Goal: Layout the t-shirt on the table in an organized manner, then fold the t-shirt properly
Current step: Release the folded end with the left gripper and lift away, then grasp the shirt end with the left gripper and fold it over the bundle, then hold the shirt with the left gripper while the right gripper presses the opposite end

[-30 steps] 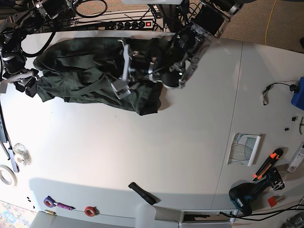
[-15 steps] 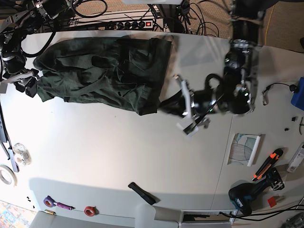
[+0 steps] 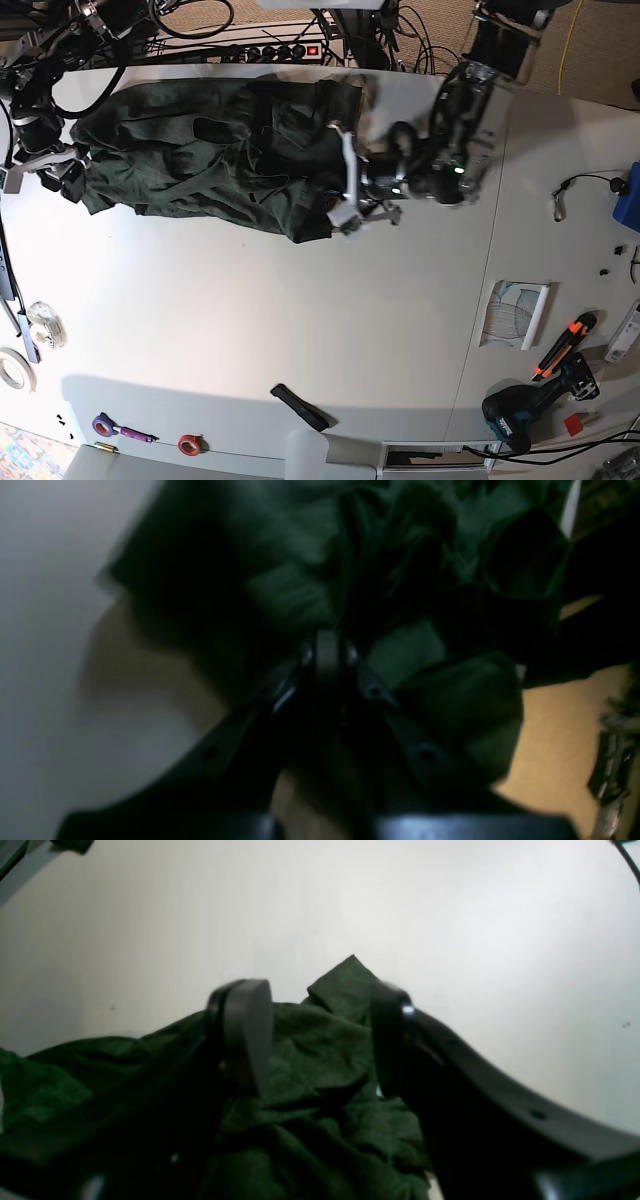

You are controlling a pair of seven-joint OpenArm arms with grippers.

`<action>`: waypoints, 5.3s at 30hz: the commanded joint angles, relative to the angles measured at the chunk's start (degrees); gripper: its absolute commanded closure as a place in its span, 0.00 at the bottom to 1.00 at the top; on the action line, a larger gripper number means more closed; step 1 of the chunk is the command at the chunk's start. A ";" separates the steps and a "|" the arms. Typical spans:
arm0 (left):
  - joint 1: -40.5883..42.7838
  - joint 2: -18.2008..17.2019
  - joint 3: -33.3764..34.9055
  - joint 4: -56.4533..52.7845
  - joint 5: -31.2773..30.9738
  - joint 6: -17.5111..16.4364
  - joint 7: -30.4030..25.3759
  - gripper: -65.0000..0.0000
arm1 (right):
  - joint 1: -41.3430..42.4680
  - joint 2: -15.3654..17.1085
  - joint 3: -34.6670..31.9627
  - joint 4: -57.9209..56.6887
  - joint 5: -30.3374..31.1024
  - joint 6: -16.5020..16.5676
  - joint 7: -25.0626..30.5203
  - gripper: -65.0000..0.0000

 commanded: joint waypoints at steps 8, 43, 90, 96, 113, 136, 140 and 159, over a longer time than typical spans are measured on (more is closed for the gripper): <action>-2.58 1.60 11.19 0.90 11.26 6.05 -7.48 1.00 | 0.31 0.63 0.13 0.85 0.96 0.15 1.20 0.52; -6.40 0.04 1.77 0.83 3.06 -5.07 5.22 1.00 | -0.04 0.66 0.07 0.83 1.18 0.17 -0.20 0.52; -9.84 8.85 12.26 -13.18 8.28 -1.90 -3.91 1.00 | -2.36 0.63 0.07 0.83 2.25 0.17 -0.20 0.52; -11.58 11.13 16.70 -13.20 13.66 0.94 -6.58 1.00 | -2.36 0.63 0.07 0.83 2.25 0.17 -0.20 0.52; -15.21 18.88 17.31 -25.53 19.30 4.17 -17.38 1.00 | -2.36 0.61 0.07 0.83 3.61 0.17 -0.20 0.52; -26.16 19.02 5.95 -23.28 -0.92 1.27 -10.21 1.00 | -2.01 0.81 -2.16 0.83 29.70 4.01 -5.44 0.53; -26.16 19.02 -4.17 -19.52 -8.94 -4.07 4.85 1.00 | -2.10 0.79 -10.47 0.83 40.06 4.01 -11.18 0.86; -12.76 5.57 -6.49 -19.54 -30.51 -7.90 12.57 1.00 | -7.58 -6.05 -29.16 0.90 8.66 3.28 -2.91 1.00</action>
